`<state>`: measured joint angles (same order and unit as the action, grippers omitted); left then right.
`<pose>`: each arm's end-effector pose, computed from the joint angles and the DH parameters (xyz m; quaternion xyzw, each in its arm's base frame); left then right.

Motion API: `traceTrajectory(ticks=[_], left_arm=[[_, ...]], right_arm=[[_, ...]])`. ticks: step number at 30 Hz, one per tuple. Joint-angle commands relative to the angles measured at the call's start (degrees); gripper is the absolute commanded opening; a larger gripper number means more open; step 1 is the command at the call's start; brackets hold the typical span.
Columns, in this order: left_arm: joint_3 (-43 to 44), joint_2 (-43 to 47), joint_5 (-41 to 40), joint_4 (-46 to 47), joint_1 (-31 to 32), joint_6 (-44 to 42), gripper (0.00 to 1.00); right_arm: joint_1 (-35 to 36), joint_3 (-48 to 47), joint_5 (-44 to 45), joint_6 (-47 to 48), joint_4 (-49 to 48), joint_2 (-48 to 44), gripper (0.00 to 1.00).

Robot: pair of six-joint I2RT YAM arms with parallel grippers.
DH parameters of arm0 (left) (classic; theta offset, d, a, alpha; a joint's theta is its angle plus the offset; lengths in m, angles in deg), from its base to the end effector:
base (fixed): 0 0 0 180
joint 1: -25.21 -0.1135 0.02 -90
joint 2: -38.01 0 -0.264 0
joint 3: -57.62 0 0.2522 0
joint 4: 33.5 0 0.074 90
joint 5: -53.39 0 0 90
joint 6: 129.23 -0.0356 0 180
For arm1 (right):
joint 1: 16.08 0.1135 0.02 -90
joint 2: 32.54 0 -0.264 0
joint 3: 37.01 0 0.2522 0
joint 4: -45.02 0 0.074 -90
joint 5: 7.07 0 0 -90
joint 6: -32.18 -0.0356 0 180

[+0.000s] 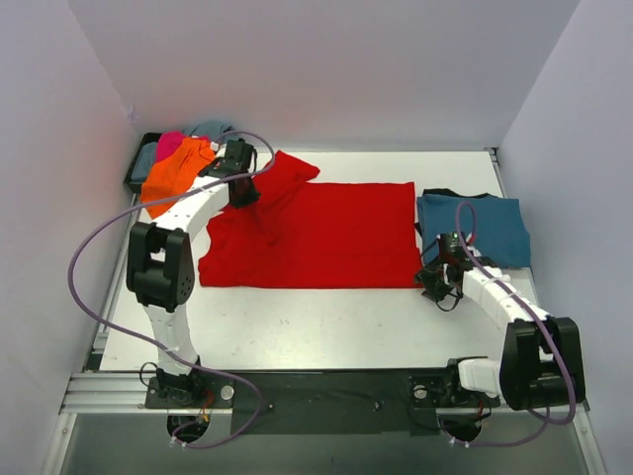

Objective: Fold and stack the t-shirts

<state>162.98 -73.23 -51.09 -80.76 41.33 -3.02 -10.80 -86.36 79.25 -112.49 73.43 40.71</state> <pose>0.4171 -0.1113 0.2469 -0.2034 0.9198 -0.0310 0.3342 0.2402 0.0245 0.1775 0.3858 0.8637 0.1876 0.2645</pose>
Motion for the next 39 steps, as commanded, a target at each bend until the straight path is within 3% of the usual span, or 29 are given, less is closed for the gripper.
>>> traceTrajectory(ticks=[1, 2, 9, 16, 18, 21, 22, 30, 39], left_arm=[[3.9, -1.3, 3.1, 2.2, -0.4, 0.8, 0.43], [3.9, -0.7, 3.0, 2.1, -0.4, 0.9, 0.51], [0.8, 8.4, -0.6, -0.2, -0.5, -0.1, 0.7], [-8.8, 18.2, -2.0, -4.2, -1.5, 4.4, 0.7], [-13.5, 22.3, -5.7, -5.4, -1.5, 7.1, 0.69], [-22.2, 29.6, -9.5, -6.4, -1.5, 9.9, 0.66], [-23.9, 31.1, -9.8, -6.7, -1.5, 10.6, 0.66], [-42.1, 48.7, -6.4, -6.7, -1.6, 16.9, 0.6], [-53.5, 50.8, 5.4, 0.7, -10.2, 18.5, 0.53]], right_arm=[[0.3, 2.4, 1.8, -3.3, -2.3, -3.1, 0.33], [0.3, 2.4, 2.1, -3.3, -2.3, -2.9, 0.33], [0.2, 1.2, 3.1, -3.6, -3.2, 1.2, 0.29], [0.2, 0.5, 3.1, -3.5, -4.5, 5.7, 0.26], [0.2, 0.5, 3.1, -3.5, -4.5, 6.2, 0.15], [0.2, 0.4, 3.5, -2.4, -4.5, 6.0, 0.08], [0.1, 0.3, 3.5, -1.7, -4.1, 5.8, 0.0], [-1.5, 1.8, 5.4, 3.1, -3.7, 2.3, 0.0], [-2.8, 3.2, 4.1, 4.9, -4.9, 1.2, 0.0]])
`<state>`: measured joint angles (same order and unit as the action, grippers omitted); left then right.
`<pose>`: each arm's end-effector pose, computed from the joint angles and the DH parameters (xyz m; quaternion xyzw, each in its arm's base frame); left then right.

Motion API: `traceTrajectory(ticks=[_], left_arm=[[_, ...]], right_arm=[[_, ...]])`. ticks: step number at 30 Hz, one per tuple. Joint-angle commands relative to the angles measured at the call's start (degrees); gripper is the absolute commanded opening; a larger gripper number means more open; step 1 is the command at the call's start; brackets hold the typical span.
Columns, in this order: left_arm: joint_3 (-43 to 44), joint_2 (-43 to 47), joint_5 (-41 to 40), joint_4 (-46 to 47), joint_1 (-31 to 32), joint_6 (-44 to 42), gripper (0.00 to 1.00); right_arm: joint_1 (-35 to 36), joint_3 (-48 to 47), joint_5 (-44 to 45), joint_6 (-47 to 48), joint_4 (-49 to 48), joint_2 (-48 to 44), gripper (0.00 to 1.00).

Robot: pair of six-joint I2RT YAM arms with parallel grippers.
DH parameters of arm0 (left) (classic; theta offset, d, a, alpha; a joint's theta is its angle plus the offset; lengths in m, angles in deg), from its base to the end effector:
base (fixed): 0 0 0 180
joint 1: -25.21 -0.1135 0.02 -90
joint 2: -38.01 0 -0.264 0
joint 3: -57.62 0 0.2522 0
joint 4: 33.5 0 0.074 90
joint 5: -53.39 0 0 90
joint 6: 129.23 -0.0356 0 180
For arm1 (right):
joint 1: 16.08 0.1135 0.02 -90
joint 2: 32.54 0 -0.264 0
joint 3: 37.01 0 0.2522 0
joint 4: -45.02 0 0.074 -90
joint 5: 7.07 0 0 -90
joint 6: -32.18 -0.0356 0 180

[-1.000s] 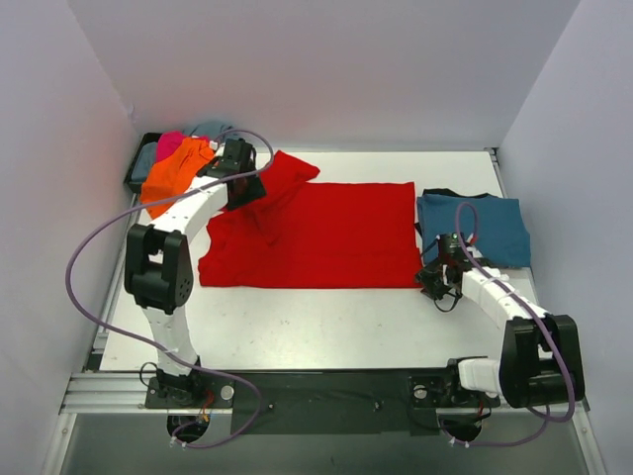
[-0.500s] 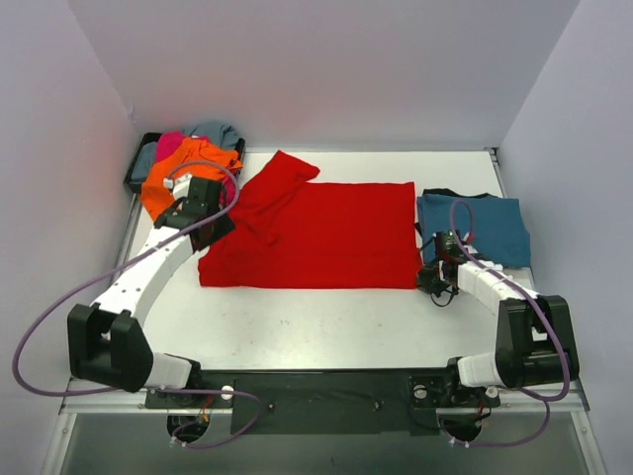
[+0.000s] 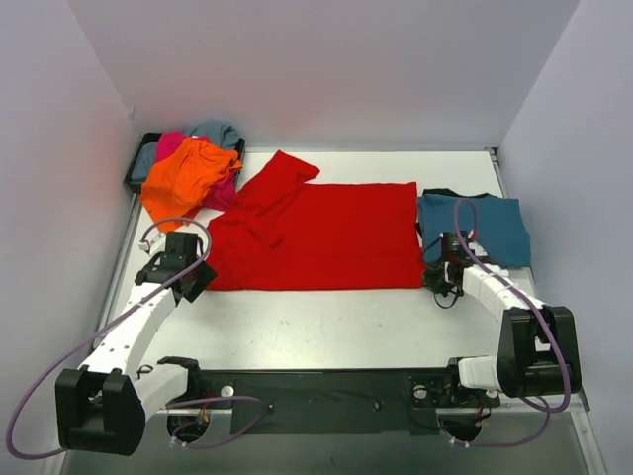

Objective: Fold and stack the t-shirts

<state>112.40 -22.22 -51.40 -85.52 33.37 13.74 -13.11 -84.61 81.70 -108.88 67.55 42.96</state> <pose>0.1976 -0.0191 0.2273 -0.3962 0.8664 -0.0349 0.3020 0.2462 0.0135 0.1666 0.3801 0.8607 0.1627 0.2970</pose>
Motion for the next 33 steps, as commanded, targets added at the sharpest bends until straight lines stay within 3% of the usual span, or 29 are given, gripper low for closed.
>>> traceTrajectory(ticks=[1, 7, 25, 27, 29, 30, 32, 33], left_arm=[[-3.2, -0.4, 6.8, 6.9, -2.4, 1.9, 0.53], [-4.4, -2.5, 8.0, 9.2, -2.5, 3.8, 0.52], [-8.2, -12.6, 0.7, 17.8, -2.5, 6.3, 0.48], [-8.8, -14.2, -0.1, 18.7, -2.5, 7.3, 0.44], [-9.4, -15.5, -0.9, 19.4, -2.4, 8.4, 0.33], [-9.9, -15.8, -1.0, 19.9, -2.5, 8.5, 0.2], [-10.5, -15.4, -1.3, 22.5, -2.4, 8.3, 0.08], [-10.5, -15.1, -1.7, 23.0, -2.4, 7.4, 0.07]], right_arm=[[-0.4, 1.6, -0.1, 1.3, 0.6, -1.0, 0.0], [-0.4, 2.0, -0.7, 1.2, -0.3, -0.7, 0.0], [-0.4, 2.4, -2.5, 1.0, -1.0, -0.4, 0.0], [-0.4, 2.6, -2.5, 1.0, -0.9, -0.5, 0.0], [-0.4, 2.6, -2.4, 1.0, -0.8, -0.8, 0.0], [-0.4, 2.6, -2.4, 1.0, -0.5, -0.9, 0.0], [-0.5, 2.2, -2.0, 0.9, -0.2, -1.3, 0.0], [-0.6, 1.7, -2.1, 0.9, 0.0, -1.7, 0.0]])
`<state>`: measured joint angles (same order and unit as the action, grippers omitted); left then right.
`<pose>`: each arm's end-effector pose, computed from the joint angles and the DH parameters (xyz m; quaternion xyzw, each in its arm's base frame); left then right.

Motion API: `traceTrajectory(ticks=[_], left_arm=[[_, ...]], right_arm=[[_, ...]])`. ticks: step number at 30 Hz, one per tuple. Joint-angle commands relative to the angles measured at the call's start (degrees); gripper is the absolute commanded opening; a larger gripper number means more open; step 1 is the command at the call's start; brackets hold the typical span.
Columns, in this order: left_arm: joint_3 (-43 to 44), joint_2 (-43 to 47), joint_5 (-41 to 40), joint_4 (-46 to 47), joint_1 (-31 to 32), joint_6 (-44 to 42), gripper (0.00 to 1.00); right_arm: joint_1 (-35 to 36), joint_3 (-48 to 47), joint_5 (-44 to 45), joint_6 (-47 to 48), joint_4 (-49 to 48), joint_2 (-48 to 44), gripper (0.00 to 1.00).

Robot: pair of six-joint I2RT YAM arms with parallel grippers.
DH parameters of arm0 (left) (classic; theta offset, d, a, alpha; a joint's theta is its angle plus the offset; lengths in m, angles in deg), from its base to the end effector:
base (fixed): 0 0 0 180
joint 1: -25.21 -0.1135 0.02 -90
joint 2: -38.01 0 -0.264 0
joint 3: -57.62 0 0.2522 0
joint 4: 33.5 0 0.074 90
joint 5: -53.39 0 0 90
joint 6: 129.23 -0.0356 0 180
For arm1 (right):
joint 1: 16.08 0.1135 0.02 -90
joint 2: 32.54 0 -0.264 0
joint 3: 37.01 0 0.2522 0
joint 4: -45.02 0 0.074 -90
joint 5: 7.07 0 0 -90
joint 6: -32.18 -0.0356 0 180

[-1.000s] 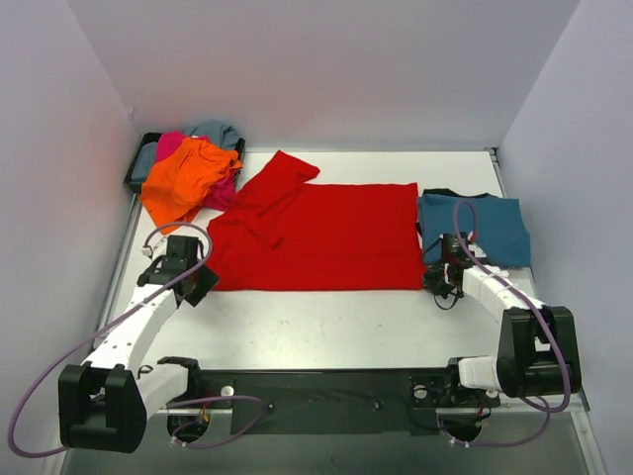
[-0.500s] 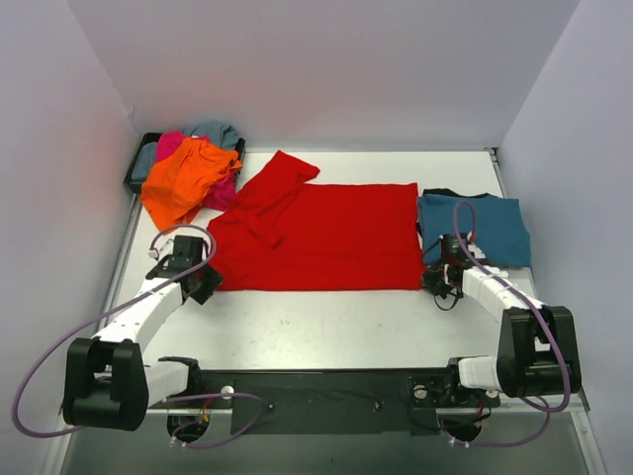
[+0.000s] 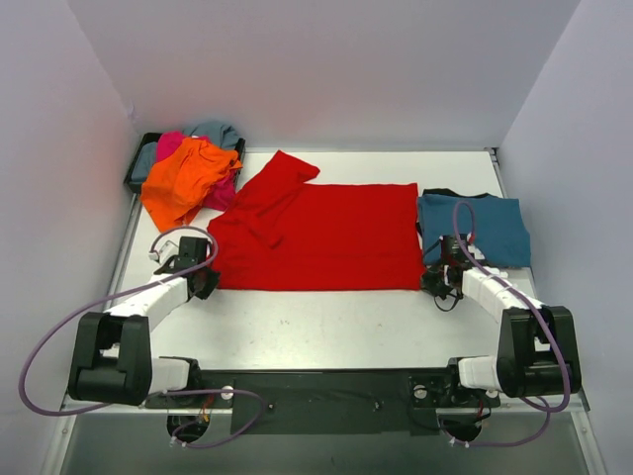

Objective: Fold and stack the t-shirts

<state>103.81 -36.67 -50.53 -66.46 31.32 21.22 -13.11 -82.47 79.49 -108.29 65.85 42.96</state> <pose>0.2234 -0.0153 0.1525 -0.4659 0.8422 -0.0361 0.2691 0.2409 0.0146 0.1579 0.3701 0.8661 0.1758 0.2863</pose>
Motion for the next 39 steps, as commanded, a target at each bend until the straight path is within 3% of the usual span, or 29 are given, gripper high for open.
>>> traceTrajectory(ticks=[1, 12, 15, 22, 26, 29, 31, 32, 33, 34, 35, 37, 39], left_arm=[[-1.6, 0.5, -3.4, 4.8, -0.2, -1.5, 0.01], [11.7, 19.1, -7.1, -10.1, -0.1, -7.6, 0.0], [14.9, 24.7, -6.9, -16.8, 0.1, -8.2, 0.0], [4.8, 37.1, -6.1, -33.8, 0.0, -1.2, 0.0], [0.3, 42.9, -5.7, -36.8, 7.1, 9.5, 0.0], [-2.3, 44.1, -7.9, -37.7, 8.8, 13.1, 0.0], [-2.7, 43.7, -8.3, -38.2, 8.8, 13.6, 0.0], [-2.7, 43.4, -8.2, -38.6, 8.8, 13.8, 0.04], [-2.5, 43.3, -8.3, -38.8, 8.8, 14.1, 0.17], [-2.1, 43.0, -8.2, -39.1, 8.8, 14.0, 0.29], [-1.2, 42.9, -8.3, -39.1, 8.8, 13.6, 0.51], [0.7, 42.9, -10.2, -39.6, 8.9, 12.8, 0.79], [3.7, 42.5, -13.5, -40.4, 8.9, 10.8, 0.82]], right_arm=[[-0.7, -0.7, 0.2, 0.3, 2.3, -1.8, 0.0], [-5.2, -12.9, -4.0, 1.2, 13.1, -9.4, 0.0], [-5.1, -13.4, -2.3, 1.2, 16.8, -17.4, 0.0], [-5.6, -3.6, -2.6, 0.2, 30.7, -28.6, 0.0], [-5.6, 4.4, -4.8, -1.9, 32.5, -34.2, 0.0], [-5.6, 5.2, -3.9, -2.3, 32.5, -36.3, 0.01], [-5.6, 4.0, -3.3, -1.4, 32.6, -36.0, 0.07], [-5.6, 3.2, -3.2, -0.8, 32.6, -35.2, 0.12], [-5.6, 2.9, -3.1, -0.4, 32.6, -34.6, 0.33], [-5.6, 2.3, -3.4, 0.3, 32.6, -33.8, 0.4], [-5.5, 2.0, -3.9, 0.6, 32.2, -33.3, 0.48], [-5.2, 1.1, -5.8, 2.8, 29.5, -32.4, 0.5], [-3.5, -0.8, -5.5, 6.2, 27.3, -31.0, 0.49]])
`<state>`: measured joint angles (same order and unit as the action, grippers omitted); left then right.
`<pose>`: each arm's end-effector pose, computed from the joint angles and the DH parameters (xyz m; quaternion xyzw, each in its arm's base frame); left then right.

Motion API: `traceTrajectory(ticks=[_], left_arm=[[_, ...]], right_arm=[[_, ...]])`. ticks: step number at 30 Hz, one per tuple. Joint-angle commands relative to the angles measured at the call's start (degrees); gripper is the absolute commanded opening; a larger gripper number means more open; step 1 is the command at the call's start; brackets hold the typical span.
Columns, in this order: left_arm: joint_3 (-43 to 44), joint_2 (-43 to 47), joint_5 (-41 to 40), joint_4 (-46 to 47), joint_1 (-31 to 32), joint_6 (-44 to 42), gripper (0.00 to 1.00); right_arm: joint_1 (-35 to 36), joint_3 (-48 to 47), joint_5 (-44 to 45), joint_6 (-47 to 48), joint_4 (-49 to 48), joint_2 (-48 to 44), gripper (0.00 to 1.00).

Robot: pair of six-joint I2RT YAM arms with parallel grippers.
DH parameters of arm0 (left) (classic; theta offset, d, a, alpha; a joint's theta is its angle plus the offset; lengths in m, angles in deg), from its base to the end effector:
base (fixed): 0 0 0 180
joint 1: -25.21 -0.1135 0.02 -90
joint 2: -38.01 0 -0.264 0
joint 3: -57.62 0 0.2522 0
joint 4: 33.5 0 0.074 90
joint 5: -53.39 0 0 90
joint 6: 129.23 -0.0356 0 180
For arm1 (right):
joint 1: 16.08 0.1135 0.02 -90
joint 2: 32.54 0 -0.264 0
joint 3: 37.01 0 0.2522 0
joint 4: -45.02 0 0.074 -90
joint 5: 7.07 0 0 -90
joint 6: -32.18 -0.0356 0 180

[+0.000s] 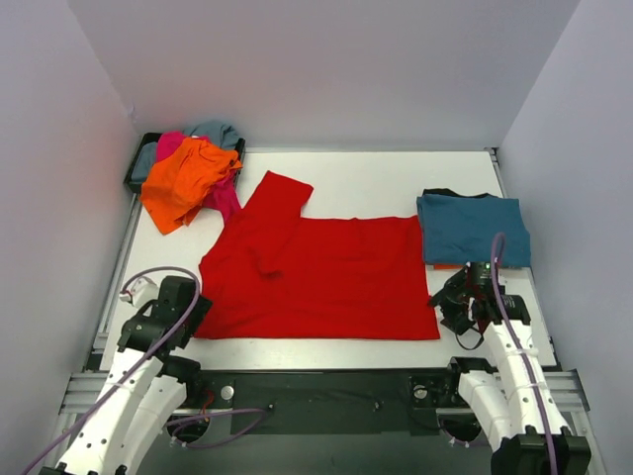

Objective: Fold and stack the t-shirts

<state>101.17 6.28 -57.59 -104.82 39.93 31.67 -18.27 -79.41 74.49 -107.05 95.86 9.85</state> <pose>0.0968 -0.0123 0.2116 -0.4889 0.8144 -0.0469 0.3091 0.1463 -0.0004 0.2069 0.3854 0.8573 0.1970 0.2789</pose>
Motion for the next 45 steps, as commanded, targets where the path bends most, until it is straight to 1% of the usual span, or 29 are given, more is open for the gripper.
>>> traceTrajectory(ticks=[1, 2, 3, 4, 5, 6, 7, 8, 9, 10, 11, 12, 13, 14, 17, 18, 20, 22, 25, 29, 35, 39, 41, 43, 44, 45], left_arm=[[7.2, -0.6, -8.2, -2.3, 0.3, -0.8, 0.82], [9.7, -1.1, -10.6, -2.1, 0.4, -1.8, 0.82], [10.6, -1.4, -10.9, -0.5, 0.3, -5.7, 0.82], [10.6, -2.4, -9.2, 4.7, 0.2, -8.6, 0.82], [10.5, -3.1, -8.3, 7.3, 0.3, -12.8, 0.81], [10.0, -4.9, -6.0, 11.7, 0.2, -14.3, 0.79], [9.5, -6.2, -4.8, 14.4, 0.2, -15.9, 0.77], [7.9, -8.8, -1.8, 20.2, 0.2, -18.2, 0.77], [6.5, -10.1, -0.9, 22.6, 0.2, -18.6, 0.75], [5.9, -13.3, 0.9, 27.5, 0.0, -19.2, 0.74], [4.8, -14.8, 2.6, 29.9, -0.2, -19.6, 0.71], [4.3, -18.4, 5.0, 34.9, -0.6, -20.6, 0.69], [3.6, -20.1, 6.1, 37.1, -0.7, -20.7, 0.65], [3.8, -24.1, 7.8, 39.5, -1.4, -21.1, 0.62], [4.5, -31.7, 10.9, 43.7, -3.4, -23.5, 0.55], [4.8, -35.0, 12.4, 45.0, -4.6, -24.3, 0.54], [5.3, -38.7, 14.2, 46.5, -6.6, -24.8, 0.52], [5.6, -40.9, 16.7, 48.1, -8.2, -25.3, 0.5], [5.3, -42.4, 17.4, 49.7, -8.8, -25.1, 0.5], [5.6, -43.7, 18.7, 49.4, -9.7, -24.4, 0.51], [4.5, -43.8, 20.4, 49.1, -10.8, -22.6, 0.53], [5.2, -44.1, 21.0, 48.3, -11.6, -23.1, 0.54], [5.6, -44.3, 21.0, 48.2, -11.6, -23.3, 0.54], [5.6, -44.6, 21.0, 48.2, -11.6, -23.3, 0.54], [5.6, -44.8, 21.0, 48.4, -11.6, -23.2, 0.54], [5.5, -45.2, 21.0, 48.5, -11.6, -23.3, 0.54]], right_arm=[[4.6, -6.2, 0.3, 6.6, -4.1, 3.6, 0.49], [6.7, -7.2, 0.6, 8.3, -5.2, 4.3, 0.49], [10.5, -9.7, 1.8, 10.4, -6.0, 6.5, 0.49], [13.1, -11.5, 2.4, 12.1, -7.0, 8.8, 0.49], [17.7, -12.0, 1.4, 12.9, -10.8, 10.0, 0.49], [19.8, -13.4, 1.1, 13.2, -12.4, 13.0, 0.48], [25.0, -14.2, 1.3, 13.2, -15.3, 14.5, 0.48], [27.4, -15.9, 1.9, 14.0, -17.3, 18.3, 0.48], [32.5, -17.3, 2.5, 14.2, -19.8, 20.6, 0.48], [34.5, -20.3, 4.4, 14.8, -20.5, 25.2, 0.48], [38.3, -21.7, 4.7, 15.6, -22.9, 27.4, 0.48], [40.1, -24.9, 4.8, 16.9, -23.8, 32.2, 0.48], [42.7, -26.4, 4.8, 17.7, -25.2, 34.3, 0.47], [44.0, -29.9, 4.4, 19.7, -26.0, 39.0, 0.47], [48.8, -37.2, 3.8, 23.5, -27.7, 48.2, 0.44], [49.4, -40.3, 3.8, 25.7, -27.9, 51.6, 0.44], [51.2, -45.2, 4.8, 28.9, -27.9, 57.2, 0.43], [53.1, -49.7, 4.9, 32.5, -28.0, 61.4, 0.43], [55.0, -54.8, 5.0, 39.7, -29.4, 65.9, 0.44], [57.5, -59.9, 5.8, 46.1, -30.4, 72.3, 0.43], [59.9, -64.7, 3.2, 52.3, -31.0, 77.7, 0.42], [60.2, -66.9, 4.5, 52.0, -30.3, 80.5, 0.4], [60.0, -68.4, 5.4, 51.6, -29.7, 82.0, 0.36], [59.9, -69.9, 6.9, 51.0, -28.9, 83.1, 0.3], [59.9, -70.9, 8.0, 50.4, -28.2, 83.5, 0.23], [59.3, -71.2, 8.3, 50.0, -28.0, 83.7, 0.14]])
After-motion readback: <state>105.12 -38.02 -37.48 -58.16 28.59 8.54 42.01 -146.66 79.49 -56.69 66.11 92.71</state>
